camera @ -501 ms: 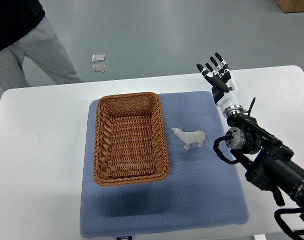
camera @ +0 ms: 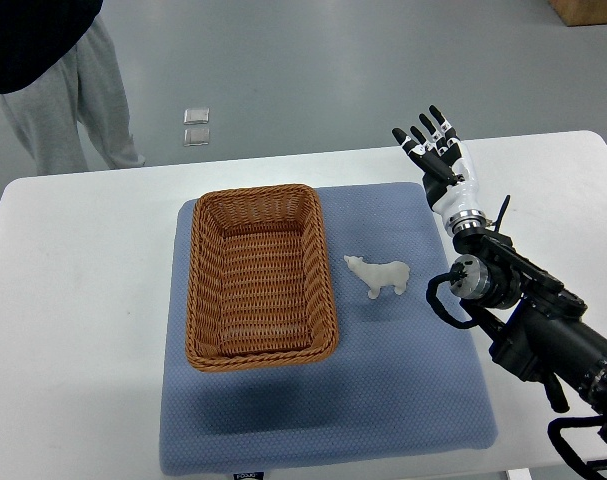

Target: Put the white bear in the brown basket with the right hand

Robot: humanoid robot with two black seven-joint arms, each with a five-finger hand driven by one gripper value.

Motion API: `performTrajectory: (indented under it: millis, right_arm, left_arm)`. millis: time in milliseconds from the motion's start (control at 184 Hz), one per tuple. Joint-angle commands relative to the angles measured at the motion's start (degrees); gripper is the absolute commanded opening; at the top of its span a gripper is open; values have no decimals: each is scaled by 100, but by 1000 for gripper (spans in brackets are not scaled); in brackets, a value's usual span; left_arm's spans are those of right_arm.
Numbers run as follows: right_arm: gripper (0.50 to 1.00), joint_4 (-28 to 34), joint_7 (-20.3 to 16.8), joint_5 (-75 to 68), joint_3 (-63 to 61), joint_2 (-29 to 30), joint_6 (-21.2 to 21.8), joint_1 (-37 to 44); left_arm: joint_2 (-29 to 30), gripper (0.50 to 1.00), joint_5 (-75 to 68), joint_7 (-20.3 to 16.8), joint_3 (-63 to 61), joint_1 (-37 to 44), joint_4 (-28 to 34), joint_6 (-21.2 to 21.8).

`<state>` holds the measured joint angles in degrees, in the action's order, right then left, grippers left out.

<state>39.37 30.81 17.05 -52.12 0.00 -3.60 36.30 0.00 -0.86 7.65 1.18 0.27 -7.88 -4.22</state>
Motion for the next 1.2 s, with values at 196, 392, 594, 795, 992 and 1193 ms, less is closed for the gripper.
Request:
performTrajectory:
  millis: [196,392,594,795,992,1193]
  right_arm:
    - [921,0,4,0,-26,0,9,8]
    - [921,0,4,0,-26,0,0,26]
    - [921,-9,4,0,-26,0,0,26]
    - [921,0,-4,0,-26,0,0,17]
    - [921,44,-13,0,-17,0,9,26]
    - [921,106,-40,0,202,-272,-26,202]
  left_arm:
    - [0,1000,-1,0,23,-10,-3,9]
    - [0,1000,-1,0,5,-10,-3,9]
    - [0,1000,-1,0,-3,-18,-3,9]
    - [0,1000,-1,0,-3,-36,-3,9]
    - [0,1000,-1,0,-3,-36,-3,9]
    - [0,1000,-1,0,-3,-36,-3,9]
